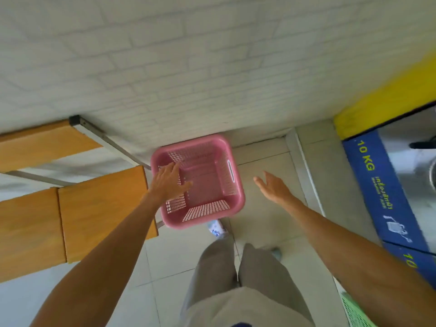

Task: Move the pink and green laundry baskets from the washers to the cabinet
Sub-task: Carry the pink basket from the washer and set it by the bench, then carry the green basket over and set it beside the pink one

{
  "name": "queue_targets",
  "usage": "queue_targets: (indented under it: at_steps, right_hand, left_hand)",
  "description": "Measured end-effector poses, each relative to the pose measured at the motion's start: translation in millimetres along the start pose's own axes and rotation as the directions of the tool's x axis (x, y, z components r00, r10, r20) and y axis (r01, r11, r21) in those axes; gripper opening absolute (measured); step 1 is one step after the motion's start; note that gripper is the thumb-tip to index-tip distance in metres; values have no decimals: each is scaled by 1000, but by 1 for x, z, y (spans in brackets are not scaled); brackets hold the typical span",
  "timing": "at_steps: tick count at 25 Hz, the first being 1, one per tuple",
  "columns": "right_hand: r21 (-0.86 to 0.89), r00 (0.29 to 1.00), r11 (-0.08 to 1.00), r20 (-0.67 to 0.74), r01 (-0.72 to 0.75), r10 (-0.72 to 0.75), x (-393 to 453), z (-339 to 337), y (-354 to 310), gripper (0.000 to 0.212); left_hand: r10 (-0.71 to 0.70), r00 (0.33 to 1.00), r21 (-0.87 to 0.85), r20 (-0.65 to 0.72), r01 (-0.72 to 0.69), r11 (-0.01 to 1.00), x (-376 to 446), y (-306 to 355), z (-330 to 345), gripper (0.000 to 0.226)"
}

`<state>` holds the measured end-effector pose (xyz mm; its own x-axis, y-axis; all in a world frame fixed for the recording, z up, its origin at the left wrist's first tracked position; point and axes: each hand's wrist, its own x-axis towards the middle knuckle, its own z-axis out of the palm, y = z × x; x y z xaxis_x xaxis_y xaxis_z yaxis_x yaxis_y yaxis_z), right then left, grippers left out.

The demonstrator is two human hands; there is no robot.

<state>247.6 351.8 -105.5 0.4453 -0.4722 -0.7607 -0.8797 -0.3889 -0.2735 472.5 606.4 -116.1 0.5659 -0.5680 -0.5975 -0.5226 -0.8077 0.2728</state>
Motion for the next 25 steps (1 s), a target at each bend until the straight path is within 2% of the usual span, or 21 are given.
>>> queue_targets:
  at_steps: [4, 8, 12, 14, 17, 18, 20, 21, 25]
  right_hand:
    - [-86, 995, 995, -95, -41, 33, -64, -34, 81, 78]
    - [-1, 961, 989, -237, -148, 143, -128, -36, 185, 75]
    - [211, 899, 945, -310, -251, 308, -204, -22, 296, 80]
    - [287, 860, 906, -322, -311, 397, -253, -5, 359, 82]
    - [399, 787, 840, -347, -369, 510, -324, 27, 446, 97]
    - [445, 760, 805, -336, -392, 556, -351, 39, 474, 92]
    - [519, 689, 735, -333, -436, 644, -396, 68, 533, 80]
    - [544, 660, 706, -326, -454, 676, -416, 81, 561, 81]
    - [636, 581, 610, -296, -473, 758, -472, 123, 647, 101]
  left_hand:
    - [223, 974, 232, 30, -223, 947, -12, 94, -22, 92]
    - [485, 868, 410, 104, -482, 774, -31, 212, -4, 110]
    - [551, 808, 477, 208, -575, 665, -88, 331, 57, 100]
    - [571, 779, 491, 259, -615, 617, -130, 392, 97, 107]
    - [649, 714, 493, 264, -678, 545, -181, 467, 159, 127]
    - [683, 677, 502, 275, -707, 499, -200, 493, 180, 129]
    - [734, 606, 527, 308, -751, 398, -239, 542, 219, 120]
    - [748, 569, 518, 342, -778, 354, -258, 565, 237, 115]
    - [781, 452, 482, 432, -847, 224, -308, 634, 305, 87]
